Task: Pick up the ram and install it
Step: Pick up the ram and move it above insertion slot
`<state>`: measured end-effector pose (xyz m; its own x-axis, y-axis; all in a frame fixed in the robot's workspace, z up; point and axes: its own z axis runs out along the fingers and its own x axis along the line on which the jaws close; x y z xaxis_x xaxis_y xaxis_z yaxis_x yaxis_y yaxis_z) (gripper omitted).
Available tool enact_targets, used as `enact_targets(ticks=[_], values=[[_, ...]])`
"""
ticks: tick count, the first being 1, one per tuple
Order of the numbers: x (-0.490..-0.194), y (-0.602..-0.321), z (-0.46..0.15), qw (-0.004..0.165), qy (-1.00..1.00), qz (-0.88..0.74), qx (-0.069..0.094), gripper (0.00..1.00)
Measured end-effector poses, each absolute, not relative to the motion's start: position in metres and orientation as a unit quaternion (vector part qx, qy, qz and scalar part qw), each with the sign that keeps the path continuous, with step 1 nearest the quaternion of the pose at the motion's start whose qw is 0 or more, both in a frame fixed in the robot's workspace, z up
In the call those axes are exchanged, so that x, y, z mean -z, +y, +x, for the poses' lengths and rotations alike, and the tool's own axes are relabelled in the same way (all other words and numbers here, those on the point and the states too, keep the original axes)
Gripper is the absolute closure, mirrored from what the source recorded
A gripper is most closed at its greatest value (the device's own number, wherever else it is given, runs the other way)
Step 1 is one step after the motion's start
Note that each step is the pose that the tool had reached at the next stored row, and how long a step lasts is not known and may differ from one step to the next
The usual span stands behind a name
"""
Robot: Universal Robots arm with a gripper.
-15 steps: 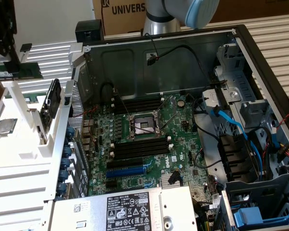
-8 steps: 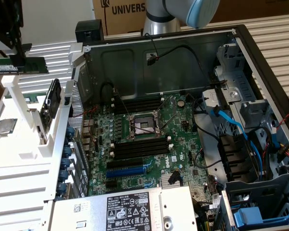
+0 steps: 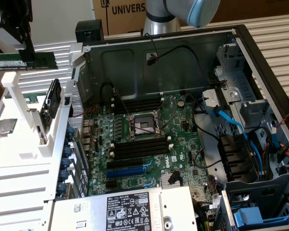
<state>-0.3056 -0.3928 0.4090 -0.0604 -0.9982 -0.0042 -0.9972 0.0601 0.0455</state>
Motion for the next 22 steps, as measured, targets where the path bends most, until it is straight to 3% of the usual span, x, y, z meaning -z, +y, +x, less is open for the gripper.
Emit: enact_targets(ticks=[22], values=[[-0.411,-0.393,-0.232,0.014,-0.728,0.685,0.018,0.87]])
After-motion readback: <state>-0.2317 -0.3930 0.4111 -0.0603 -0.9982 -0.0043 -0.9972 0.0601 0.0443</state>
